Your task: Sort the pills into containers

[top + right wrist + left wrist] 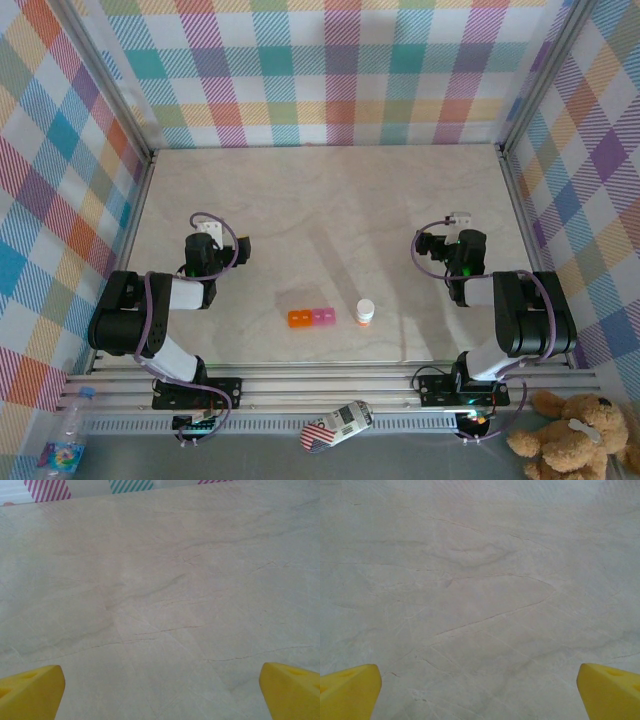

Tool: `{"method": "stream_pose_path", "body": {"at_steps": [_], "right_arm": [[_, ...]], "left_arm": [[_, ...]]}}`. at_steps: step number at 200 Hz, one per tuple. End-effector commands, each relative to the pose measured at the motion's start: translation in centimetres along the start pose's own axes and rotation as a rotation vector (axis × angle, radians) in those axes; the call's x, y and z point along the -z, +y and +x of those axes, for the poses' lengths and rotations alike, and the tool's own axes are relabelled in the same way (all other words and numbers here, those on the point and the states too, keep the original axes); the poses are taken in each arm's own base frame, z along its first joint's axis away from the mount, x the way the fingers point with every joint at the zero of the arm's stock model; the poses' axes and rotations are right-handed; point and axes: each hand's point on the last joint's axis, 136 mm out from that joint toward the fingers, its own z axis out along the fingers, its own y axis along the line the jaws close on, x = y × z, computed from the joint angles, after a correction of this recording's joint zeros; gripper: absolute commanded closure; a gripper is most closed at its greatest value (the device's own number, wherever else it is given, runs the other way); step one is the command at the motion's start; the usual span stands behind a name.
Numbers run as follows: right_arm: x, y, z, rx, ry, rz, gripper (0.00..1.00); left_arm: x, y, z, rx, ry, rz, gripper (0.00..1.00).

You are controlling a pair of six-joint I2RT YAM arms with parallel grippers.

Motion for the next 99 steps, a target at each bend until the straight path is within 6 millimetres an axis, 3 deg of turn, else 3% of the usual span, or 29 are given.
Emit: {"method": "stream_pose_path", "body": {"at_steps": [1, 99], "right_arm": [[-0.20, 0.24, -1.12, 0.021, -0.027, -0.017, 0.01], [-0.20, 0.22, -1.16, 0.019, -0.028, -0.017, 0.01]], "left_arm": [[-0.26, 0.25, -1.22, 0.014, -0.026, 0.003, 0.00], [-0.22, 0.19, -1.24, 0.011, -0.028, 0.001, 0.00]]}}
